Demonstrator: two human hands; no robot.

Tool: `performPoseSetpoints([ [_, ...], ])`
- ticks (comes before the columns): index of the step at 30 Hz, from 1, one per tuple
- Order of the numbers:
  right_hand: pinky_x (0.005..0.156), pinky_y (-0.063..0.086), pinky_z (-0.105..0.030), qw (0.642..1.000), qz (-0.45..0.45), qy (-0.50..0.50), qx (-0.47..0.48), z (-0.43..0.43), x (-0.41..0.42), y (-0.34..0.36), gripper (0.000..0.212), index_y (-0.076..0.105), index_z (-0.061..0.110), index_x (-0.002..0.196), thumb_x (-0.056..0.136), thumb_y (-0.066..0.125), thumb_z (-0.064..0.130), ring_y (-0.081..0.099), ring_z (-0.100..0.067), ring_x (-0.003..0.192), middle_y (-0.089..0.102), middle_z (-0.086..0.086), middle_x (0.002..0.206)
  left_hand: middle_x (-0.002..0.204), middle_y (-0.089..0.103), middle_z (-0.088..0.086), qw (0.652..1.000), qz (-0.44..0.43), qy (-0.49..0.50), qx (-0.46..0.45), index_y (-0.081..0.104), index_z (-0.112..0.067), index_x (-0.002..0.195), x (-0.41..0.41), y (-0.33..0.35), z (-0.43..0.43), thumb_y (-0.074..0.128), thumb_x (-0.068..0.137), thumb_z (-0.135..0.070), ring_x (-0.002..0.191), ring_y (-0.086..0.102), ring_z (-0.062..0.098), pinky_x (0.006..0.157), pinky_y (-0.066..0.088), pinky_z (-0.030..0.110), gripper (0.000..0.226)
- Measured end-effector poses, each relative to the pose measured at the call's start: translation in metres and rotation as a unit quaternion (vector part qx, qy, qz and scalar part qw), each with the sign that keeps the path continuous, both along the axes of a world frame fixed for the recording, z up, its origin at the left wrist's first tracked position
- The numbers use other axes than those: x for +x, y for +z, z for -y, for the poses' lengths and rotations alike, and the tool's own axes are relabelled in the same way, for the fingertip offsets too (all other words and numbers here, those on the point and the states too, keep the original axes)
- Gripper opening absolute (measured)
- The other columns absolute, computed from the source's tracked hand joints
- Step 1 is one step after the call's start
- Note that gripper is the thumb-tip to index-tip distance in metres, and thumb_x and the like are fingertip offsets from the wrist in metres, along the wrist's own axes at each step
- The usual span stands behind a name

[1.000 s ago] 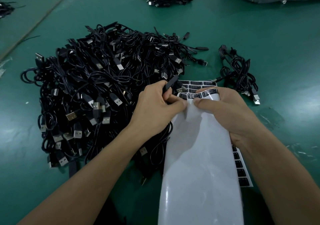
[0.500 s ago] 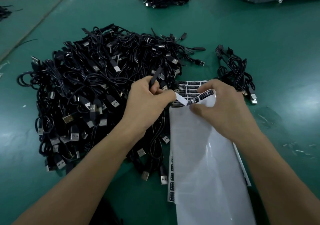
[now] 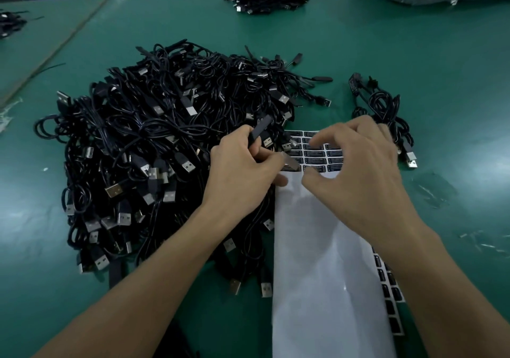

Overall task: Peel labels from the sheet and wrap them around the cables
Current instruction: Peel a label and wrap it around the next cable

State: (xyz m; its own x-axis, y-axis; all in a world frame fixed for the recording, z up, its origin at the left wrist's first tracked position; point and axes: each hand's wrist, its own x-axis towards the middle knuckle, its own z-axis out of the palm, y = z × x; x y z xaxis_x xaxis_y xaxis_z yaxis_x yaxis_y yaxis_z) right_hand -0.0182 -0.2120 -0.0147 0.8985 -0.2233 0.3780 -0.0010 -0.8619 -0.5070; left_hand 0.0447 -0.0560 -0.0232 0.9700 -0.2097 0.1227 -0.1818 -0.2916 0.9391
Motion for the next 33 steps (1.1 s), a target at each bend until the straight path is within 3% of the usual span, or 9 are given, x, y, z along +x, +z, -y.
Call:
performPoseSetpoints([
  [3,0.072,0.04,-0.029,0.999,0.009,0.036,-0.001,-0.011,0.001,-0.003,0.016,0.071,0.02,0.088,0.081,0.078,0.032,0.051,-0.015,0.084,0.052,0.005,0.083,0.065,0.07,0.007,1.0,0.008,-0.002,-0.003,0.028,-0.019,0.073,0.001,0.0,0.001,0.07,0.079,-0.008,0.055,0.073,0.014,0.057,0.047,0.036,0.044],
  [7,0.068,0.045,-0.034,0.999,0.021,0.027,0.005,-0.019,0.003,-0.007,0.02,0.075,0.017,0.088,0.083,0.076,0.037,0.055,-0.019,0.08,0.056,0.002,0.079,0.051,0.061,-0.01,0.999,0.031,0.005,0.015,0.03,-0.019,0.069,0.0,0.002,0.002,0.074,0.076,-0.009,0.051,0.067,0.003,0.051,0.049,0.017,0.046],
  [12,0.07,0.038,-0.029,1.0,0.028,0.005,0.002,-0.022,0.005,-0.009,0.02,0.076,0.016,0.092,0.085,0.077,0.034,0.057,-0.021,0.085,0.058,-0.001,0.081,0.06,0.068,0.003,1.0,-0.008,-0.013,-0.015,0.031,-0.019,0.07,0.0,0.004,0.001,0.073,0.073,-0.011,0.057,0.074,0.021,0.072,0.061,0.052,0.043],
  [18,0.069,0.033,-0.025,1.0,0.023,0.013,-0.017,-0.023,0.006,-0.01,0.014,0.078,0.012,0.092,0.09,0.074,0.024,0.056,-0.023,0.083,0.059,-0.005,0.079,0.062,0.065,0.008,0.999,-0.026,-0.008,-0.02,0.031,-0.019,0.072,0.0,0.006,0.001,0.071,0.076,-0.008,0.056,0.073,0.024,0.075,0.057,0.06,0.042],
  [22,0.073,0.044,-0.034,0.999,0.032,0.006,0.012,-0.02,0.005,-0.01,0.009,0.077,0.01,0.089,0.089,0.071,0.016,0.059,-0.024,0.08,0.061,-0.007,0.079,0.064,0.065,0.009,0.998,-0.044,-0.011,-0.04,0.038,-0.015,0.072,-0.002,0.009,0.002,0.071,0.079,-0.028,0.054,0.072,0.024,0.066,0.06,0.048,0.036],
  [25,0.062,0.043,-0.015,0.99,0.029,0.001,0.141,-0.015,0.006,-0.005,0.011,0.076,0.023,0.076,0.084,0.076,0.016,0.06,-0.007,0.067,0.064,0.007,0.066,0.063,0.067,0.003,0.996,-0.07,-0.006,-0.056,0.053,-0.017,0.069,-0.001,0.013,0.002,0.051,0.087,-0.043,0.048,0.067,0.024,0.043,0.044,0.019,0.031],
  [27,0.05,0.038,-0.012,0.952,0.0,-0.001,0.305,-0.012,0.008,-0.001,0.021,0.074,0.027,0.065,0.083,0.077,0.017,0.05,-0.004,0.05,0.06,0.01,0.054,0.059,0.063,0.001,0.995,-0.08,0.001,-0.062,0.049,-0.022,0.062,0.0,0.013,-0.001,0.039,0.092,-0.034,0.044,0.061,0.021,0.037,0.033,0.011,0.034],
  [30,0.036,0.023,-0.018,0.812,-0.044,0.019,0.581,-0.009,0.009,0.005,0.031,0.065,0.017,0.057,0.086,0.075,0.012,0.023,-0.012,0.053,0.038,0.002,0.058,0.057,0.057,-0.001,0.996,-0.069,-0.003,-0.056,0.051,-0.018,0.064,0.0,0.013,-0.002,0.039,0.096,-0.017,0.042,0.053,0.017,0.038,0.032,0.012,0.034],
  [33,0.033,0.019,-0.015,0.735,-0.071,0.027,0.674,-0.008,0.009,0.009,0.024,0.057,0.014,0.067,0.085,0.072,0.011,0.029,-0.005,0.047,0.038,0.001,0.065,0.056,0.058,-0.006,0.997,-0.058,-0.013,-0.053,0.064,-0.017,0.071,0.0,0.015,-0.002,0.047,0.099,-0.014,0.045,0.056,0.011,0.038,0.037,0.017,0.033],
])
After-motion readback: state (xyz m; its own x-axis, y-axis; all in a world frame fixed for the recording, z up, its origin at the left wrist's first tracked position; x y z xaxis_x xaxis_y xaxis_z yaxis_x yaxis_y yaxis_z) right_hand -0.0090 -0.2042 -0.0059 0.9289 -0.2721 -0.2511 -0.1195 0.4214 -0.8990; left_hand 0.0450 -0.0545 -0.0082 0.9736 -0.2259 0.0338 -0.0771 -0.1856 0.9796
